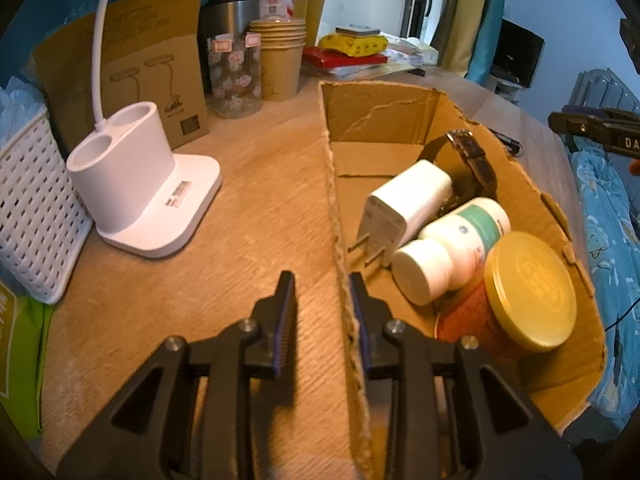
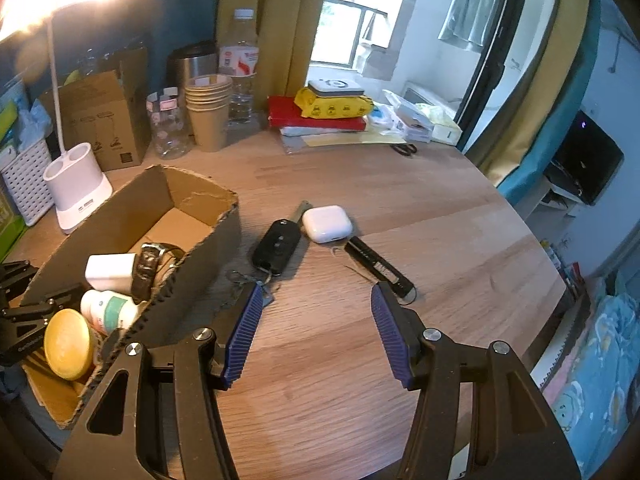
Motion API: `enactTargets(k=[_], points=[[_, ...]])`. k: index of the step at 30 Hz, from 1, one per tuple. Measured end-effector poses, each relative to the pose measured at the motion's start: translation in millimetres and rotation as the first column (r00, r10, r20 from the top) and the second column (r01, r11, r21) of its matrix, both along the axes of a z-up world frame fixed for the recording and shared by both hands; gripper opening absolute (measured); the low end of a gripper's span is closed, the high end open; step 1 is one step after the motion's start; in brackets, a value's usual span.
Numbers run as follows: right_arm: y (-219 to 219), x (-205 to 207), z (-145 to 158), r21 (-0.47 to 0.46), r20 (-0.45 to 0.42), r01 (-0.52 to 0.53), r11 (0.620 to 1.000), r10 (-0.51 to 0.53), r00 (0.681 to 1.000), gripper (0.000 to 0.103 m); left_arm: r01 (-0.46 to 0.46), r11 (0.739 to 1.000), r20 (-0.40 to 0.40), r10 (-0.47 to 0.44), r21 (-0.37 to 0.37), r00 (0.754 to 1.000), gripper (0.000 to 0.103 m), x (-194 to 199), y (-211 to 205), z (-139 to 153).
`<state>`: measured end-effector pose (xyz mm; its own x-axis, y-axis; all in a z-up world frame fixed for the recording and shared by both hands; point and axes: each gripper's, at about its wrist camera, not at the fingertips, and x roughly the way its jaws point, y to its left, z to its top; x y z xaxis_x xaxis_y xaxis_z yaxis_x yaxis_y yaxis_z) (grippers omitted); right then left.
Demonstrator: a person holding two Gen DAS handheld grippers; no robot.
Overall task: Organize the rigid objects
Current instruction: 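Move the right gripper to the black flashlight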
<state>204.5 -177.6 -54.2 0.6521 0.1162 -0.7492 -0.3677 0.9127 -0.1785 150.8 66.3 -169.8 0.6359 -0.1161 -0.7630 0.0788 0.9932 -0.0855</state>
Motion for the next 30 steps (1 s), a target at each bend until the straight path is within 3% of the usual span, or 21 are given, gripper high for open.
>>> enactTargets(k=[19,30], points=[[-46,42,-37,0.029,-0.040,0.109,0.994,-0.108,0.993,0.060,-0.004,1.000,-0.002,0.004,0.001,1.000,0.030,0,0,-1],[-49,74,-58,0.017,-0.059,0.110,0.994,-0.109,0.992,0.060,-0.004,1.000,-0.001,0.004,0.001,1.000,0.030,0,-1,-1]])
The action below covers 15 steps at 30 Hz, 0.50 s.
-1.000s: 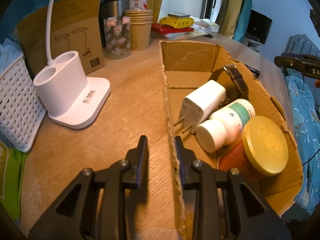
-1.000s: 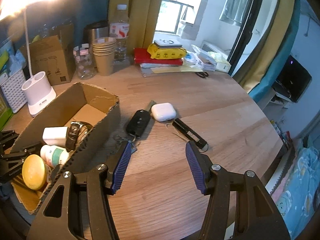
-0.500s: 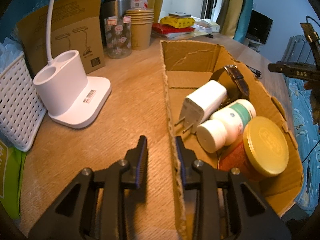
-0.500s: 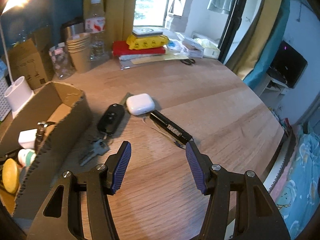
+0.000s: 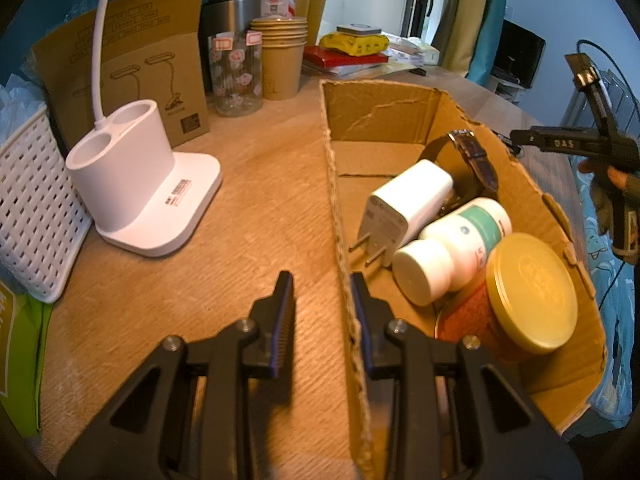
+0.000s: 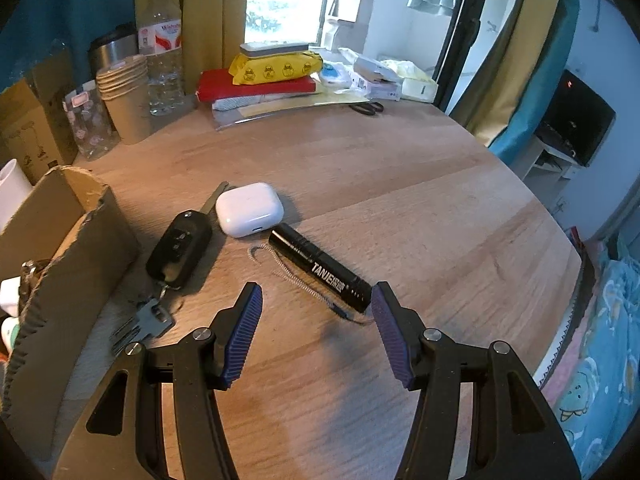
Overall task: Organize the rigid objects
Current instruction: 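Move the right gripper to the black flashlight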
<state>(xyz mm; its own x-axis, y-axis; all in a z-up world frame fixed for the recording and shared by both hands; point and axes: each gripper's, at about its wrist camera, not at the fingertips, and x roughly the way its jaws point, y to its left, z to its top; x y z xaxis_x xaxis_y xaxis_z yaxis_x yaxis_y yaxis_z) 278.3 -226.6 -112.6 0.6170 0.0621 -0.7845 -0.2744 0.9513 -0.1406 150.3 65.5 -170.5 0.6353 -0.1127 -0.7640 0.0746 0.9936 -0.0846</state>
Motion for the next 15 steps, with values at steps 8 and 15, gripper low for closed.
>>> enactTargets(k=[8,15], points=[[0,26,-12,-0.024,-0.016,0.007,1.000,-0.007,1.000,0.060,0.000,1.000,0.000,0.000,0.001,1.000,0.030,0,0,0],[3,39,-19,-0.015,-0.038,-0.012,1.000,0.011,0.999,0.060,0.000,1.000,0.000,0.000,0.000,1.000,0.030,0,0,0]])
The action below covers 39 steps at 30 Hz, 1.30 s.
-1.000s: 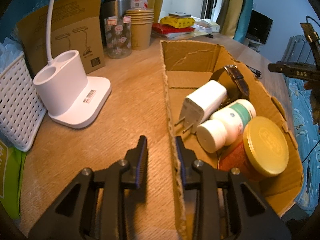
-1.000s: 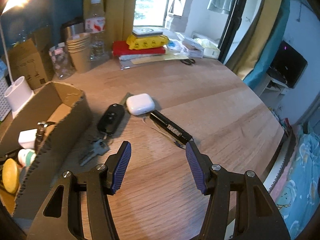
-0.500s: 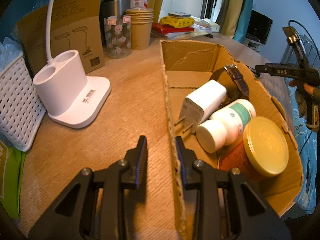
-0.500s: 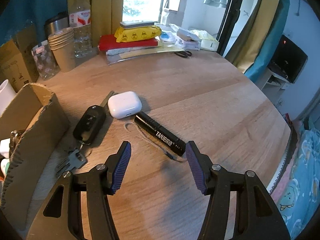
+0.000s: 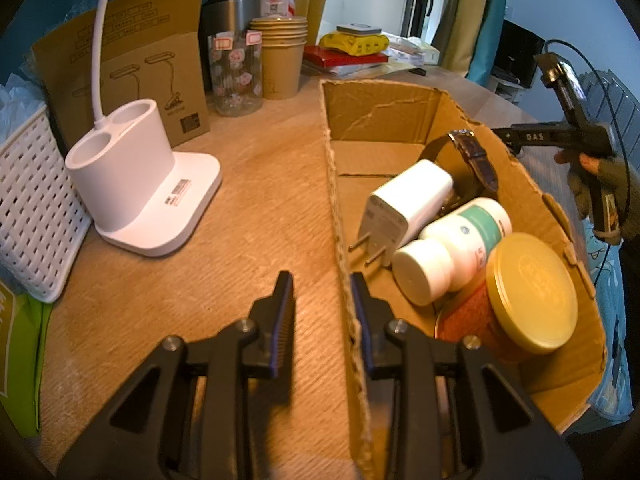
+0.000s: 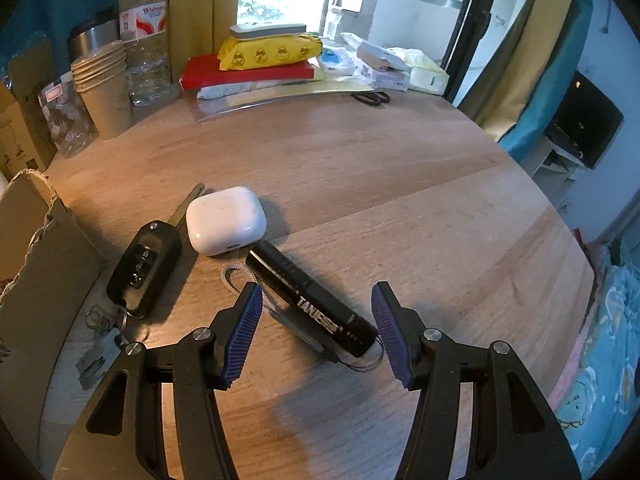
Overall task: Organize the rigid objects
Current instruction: 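Move the right gripper to the black flashlight, then close the right gripper on the black flashlight and lift it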
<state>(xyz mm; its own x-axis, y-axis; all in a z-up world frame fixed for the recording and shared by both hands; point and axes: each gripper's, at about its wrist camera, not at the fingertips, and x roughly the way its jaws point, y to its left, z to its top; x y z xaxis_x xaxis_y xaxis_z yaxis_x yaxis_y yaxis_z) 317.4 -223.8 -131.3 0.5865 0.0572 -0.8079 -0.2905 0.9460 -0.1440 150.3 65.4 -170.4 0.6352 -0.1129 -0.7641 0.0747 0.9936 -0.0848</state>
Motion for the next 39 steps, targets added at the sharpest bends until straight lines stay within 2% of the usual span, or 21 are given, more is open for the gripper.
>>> enactTargets(k=[15,17,19,26,28,32,39], points=[[-1,6,-13,0.055,-0.024,0.029,0.998,-0.028,0.999,0.059,0.000,1.000,0.000,0.000,0.000,1.000,0.031,0,0,0],[-1,4,-13,0.056,-0.018,0.026,0.998,-0.025,1.000,0.055,0.000,1.000,0.000,0.000,0.000,1.000,0.031,0,0,0],[-2,2,-14,0.089,-0.023,0.017,0.996,-0.015,1.000,0.041,0.000,1.000,0.000,0.000,0.000,1.000,0.031,0,0,0],[1,-6,-15,0.114,-0.023,0.022,0.993,-0.020,1.000,0.029,0.001,1.000,-0.003,-0.001,-0.003,1.000,0.031,0,-1,-1],[3,-9,-15,0.110,-0.020,0.013,0.994,-0.010,1.000,0.023,0.001,1.000,-0.003,-0.001,-0.003,1.000,0.031,0,-1,-1],[11,-22,-15,0.076,-0.007,-0.020,0.997,0.021,1.000,0.022,0.002,1.000,-0.003,-0.002,-0.004,1.000,0.031,0,-1,-1],[13,-40,-12,0.088,-0.009,-0.030,0.996,0.031,0.999,0.022,0.004,1.000,-0.003,-0.004,-0.006,1.000,0.031,-1,-3,-2]])
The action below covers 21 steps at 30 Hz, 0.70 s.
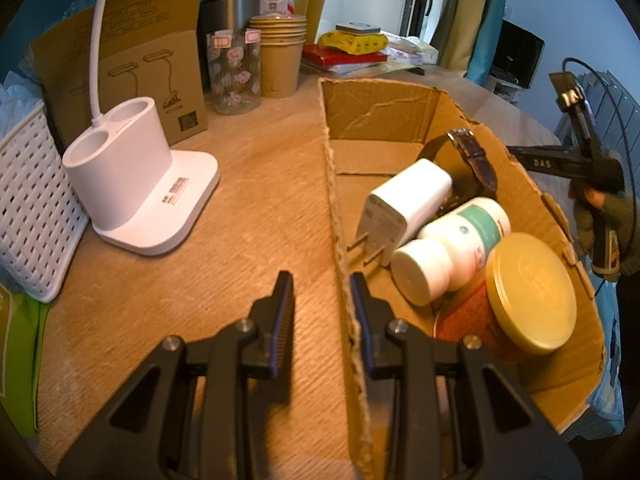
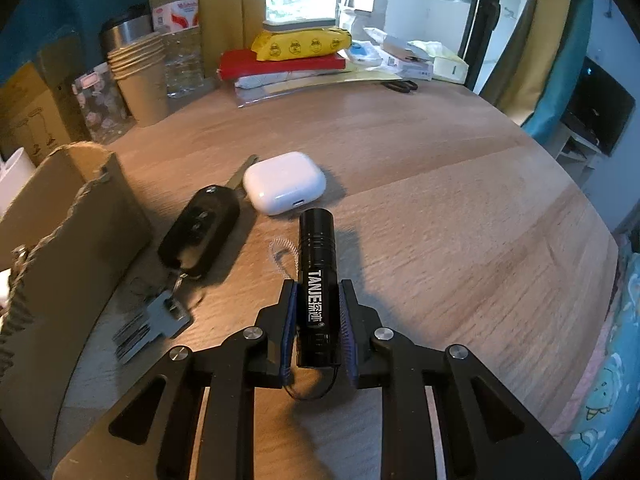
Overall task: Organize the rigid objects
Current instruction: 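Close the right gripper on the black flashlight and lift it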
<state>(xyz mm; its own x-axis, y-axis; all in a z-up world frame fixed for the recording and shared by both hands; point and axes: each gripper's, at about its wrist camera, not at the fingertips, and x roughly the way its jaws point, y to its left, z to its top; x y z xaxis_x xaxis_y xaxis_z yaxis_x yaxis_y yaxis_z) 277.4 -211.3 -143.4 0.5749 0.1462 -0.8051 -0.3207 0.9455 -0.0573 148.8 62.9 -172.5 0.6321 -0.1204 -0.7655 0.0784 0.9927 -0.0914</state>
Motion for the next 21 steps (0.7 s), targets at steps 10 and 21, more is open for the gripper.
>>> enactTargets(k=[10,21], points=[[2,-29,18,0.008,0.022,-0.008,1.000,0.008,1.000,0.022,0.000,1.000,0.000,0.000,0.000,1.000,0.031,0,0,0],[15,-57,49,0.008,0.077,-0.043,0.999,0.042,0.996,0.022,0.000,1.000,0.000,0.000,0.000,1.000,0.031,0,0,0]])
